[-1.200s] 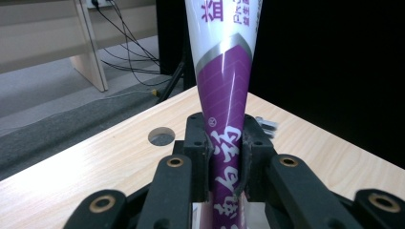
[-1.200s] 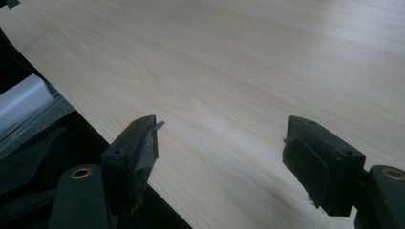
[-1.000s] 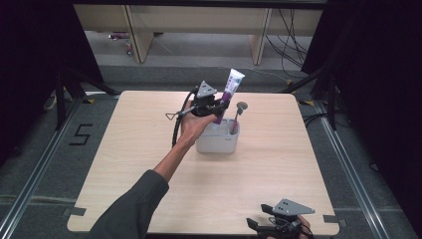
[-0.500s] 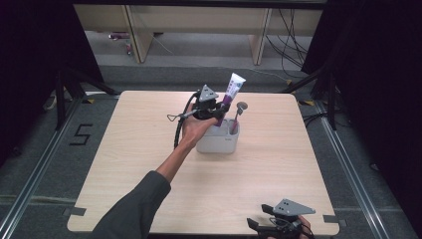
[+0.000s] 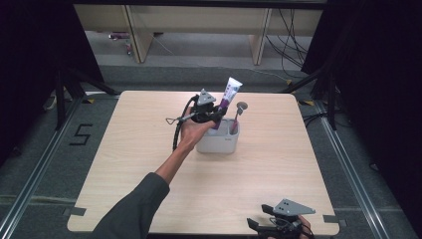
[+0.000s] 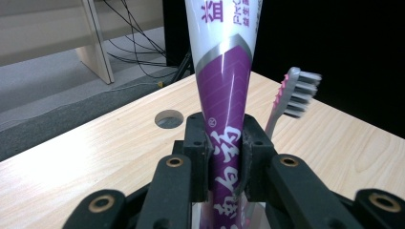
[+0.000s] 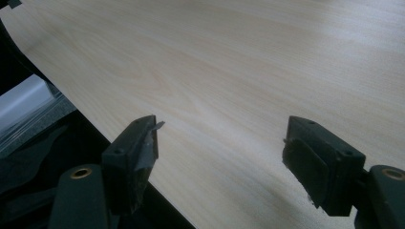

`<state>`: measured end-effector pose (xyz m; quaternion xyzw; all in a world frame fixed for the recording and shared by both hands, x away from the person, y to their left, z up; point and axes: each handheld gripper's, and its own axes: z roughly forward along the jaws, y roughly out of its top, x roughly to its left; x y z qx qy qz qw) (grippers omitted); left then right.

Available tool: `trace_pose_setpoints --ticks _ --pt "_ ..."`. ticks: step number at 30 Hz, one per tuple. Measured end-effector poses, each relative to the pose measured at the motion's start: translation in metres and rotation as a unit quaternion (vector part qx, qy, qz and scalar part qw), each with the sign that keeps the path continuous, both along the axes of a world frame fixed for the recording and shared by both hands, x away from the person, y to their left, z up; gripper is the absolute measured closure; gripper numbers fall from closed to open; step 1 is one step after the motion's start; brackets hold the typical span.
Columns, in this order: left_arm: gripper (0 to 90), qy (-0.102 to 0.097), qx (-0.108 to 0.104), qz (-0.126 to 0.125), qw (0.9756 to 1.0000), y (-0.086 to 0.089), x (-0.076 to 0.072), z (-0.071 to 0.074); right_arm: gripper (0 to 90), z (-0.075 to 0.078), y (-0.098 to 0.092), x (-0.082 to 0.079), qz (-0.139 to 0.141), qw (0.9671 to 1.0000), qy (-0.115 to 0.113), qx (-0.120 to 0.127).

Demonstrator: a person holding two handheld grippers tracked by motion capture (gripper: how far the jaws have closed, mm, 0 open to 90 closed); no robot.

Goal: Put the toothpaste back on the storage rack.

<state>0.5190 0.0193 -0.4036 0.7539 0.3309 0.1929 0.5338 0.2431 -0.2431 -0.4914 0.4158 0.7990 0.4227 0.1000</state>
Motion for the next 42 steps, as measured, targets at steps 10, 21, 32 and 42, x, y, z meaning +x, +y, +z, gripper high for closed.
trace_pose_setpoints --ticks 10,21,32,42 --pt "76.1 0.005 0.012 -0.004 0.9999 0.0 0.0 -0.01 28.2 0.001 0.0 0.0 -0.001 1.0 0.001 0.002" --pt "75.9 0.013 0.028 -0.009 0.9995 0.0 -0.002 -0.021 28.3 0.0 0.0 0.0 0.001 1.0 0.005 0.005" --pt "75.6 0.013 0.046 -0.012 0.9988 0.002 -0.006 -0.027 28.3 0.002 0.0 -0.001 0.001 0.9999 0.01 0.001" --pt "74.5 0.021 0.075 -0.02 0.9967 0.002 -0.009 -0.028 28.3 -0.001 0.001 0.001 0.008 1.0 0.0 0.006"
